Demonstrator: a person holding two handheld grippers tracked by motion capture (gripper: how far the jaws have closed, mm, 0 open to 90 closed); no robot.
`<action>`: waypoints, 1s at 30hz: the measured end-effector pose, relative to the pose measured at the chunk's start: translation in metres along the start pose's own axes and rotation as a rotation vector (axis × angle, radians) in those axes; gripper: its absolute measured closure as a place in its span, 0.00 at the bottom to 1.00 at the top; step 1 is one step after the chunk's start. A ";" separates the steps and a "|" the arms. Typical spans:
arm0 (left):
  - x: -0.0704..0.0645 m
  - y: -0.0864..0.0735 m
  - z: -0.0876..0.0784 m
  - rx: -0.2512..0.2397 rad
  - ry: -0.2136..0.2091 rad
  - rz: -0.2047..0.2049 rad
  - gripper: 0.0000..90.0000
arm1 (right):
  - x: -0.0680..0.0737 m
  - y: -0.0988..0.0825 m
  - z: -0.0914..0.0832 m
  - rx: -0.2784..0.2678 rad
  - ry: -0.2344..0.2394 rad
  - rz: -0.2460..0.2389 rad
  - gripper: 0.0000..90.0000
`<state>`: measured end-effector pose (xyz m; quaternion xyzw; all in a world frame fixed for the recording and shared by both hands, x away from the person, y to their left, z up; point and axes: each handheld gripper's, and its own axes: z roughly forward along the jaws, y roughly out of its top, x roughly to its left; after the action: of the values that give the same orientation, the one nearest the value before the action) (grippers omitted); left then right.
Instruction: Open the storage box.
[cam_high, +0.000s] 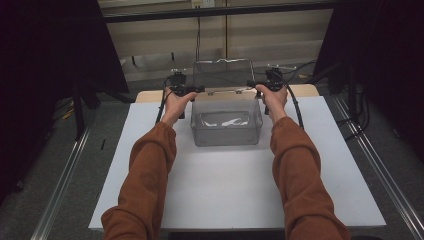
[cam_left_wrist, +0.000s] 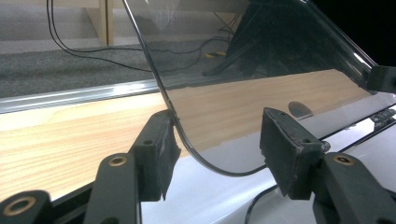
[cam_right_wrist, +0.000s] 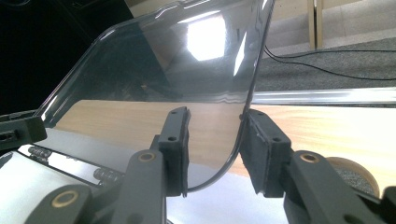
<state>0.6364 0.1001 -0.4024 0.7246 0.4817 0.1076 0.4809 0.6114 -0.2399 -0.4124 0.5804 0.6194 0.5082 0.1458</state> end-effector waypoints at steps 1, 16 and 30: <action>0.000 0.000 0.000 -0.002 -0.002 -0.003 0.50 | 0.001 0.000 0.000 0.001 -0.003 0.005 0.67; 0.002 -0.003 0.002 -0.003 0.000 -0.058 0.47 | 0.000 -0.004 0.003 0.009 0.006 0.042 0.62; 0.003 -0.007 0.003 -0.030 0.002 -0.051 0.44 | 0.003 -0.009 0.007 0.008 -0.054 0.036 0.48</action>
<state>0.6356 0.1013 -0.4108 0.7048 0.4988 0.1035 0.4937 0.6111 -0.2326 -0.4216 0.6057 0.6067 0.4924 0.1507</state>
